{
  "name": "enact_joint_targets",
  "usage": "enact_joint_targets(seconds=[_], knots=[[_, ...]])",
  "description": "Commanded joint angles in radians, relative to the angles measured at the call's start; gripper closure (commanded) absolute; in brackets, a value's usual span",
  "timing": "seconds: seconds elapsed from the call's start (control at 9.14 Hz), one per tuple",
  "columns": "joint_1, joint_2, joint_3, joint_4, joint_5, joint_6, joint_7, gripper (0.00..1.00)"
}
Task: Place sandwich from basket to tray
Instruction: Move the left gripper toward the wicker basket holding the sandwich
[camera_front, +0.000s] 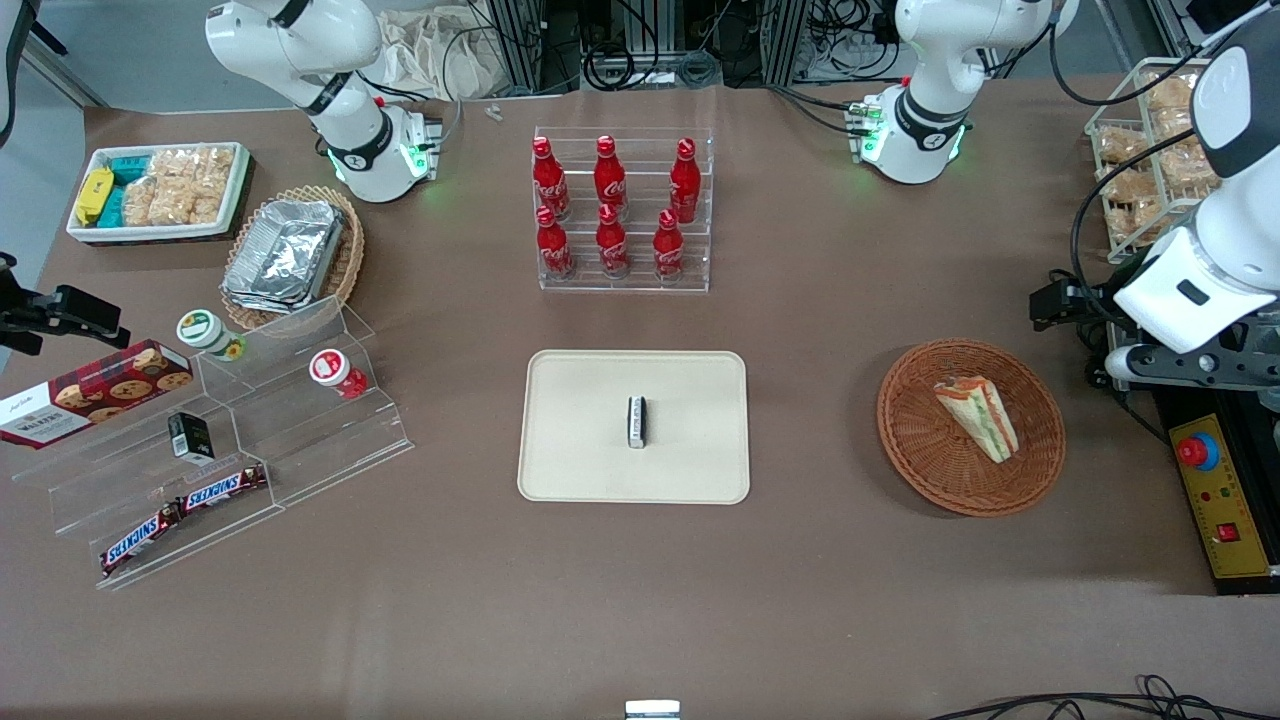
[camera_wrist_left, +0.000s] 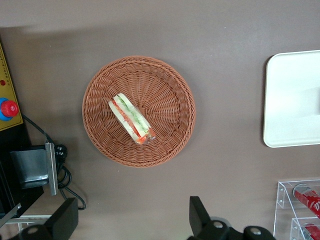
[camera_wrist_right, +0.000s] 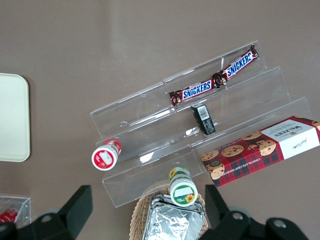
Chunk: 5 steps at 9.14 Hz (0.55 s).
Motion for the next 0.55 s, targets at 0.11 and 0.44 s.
enact_joint_targets(seconds=[0.11,0.44], knots=[[0.005,0.005,-0.003,0.018,0.000,-0.007,-0.017,0.00],[0.006,-0.002,0.015,-0.034,0.004,-0.023,-0.007,0.00]])
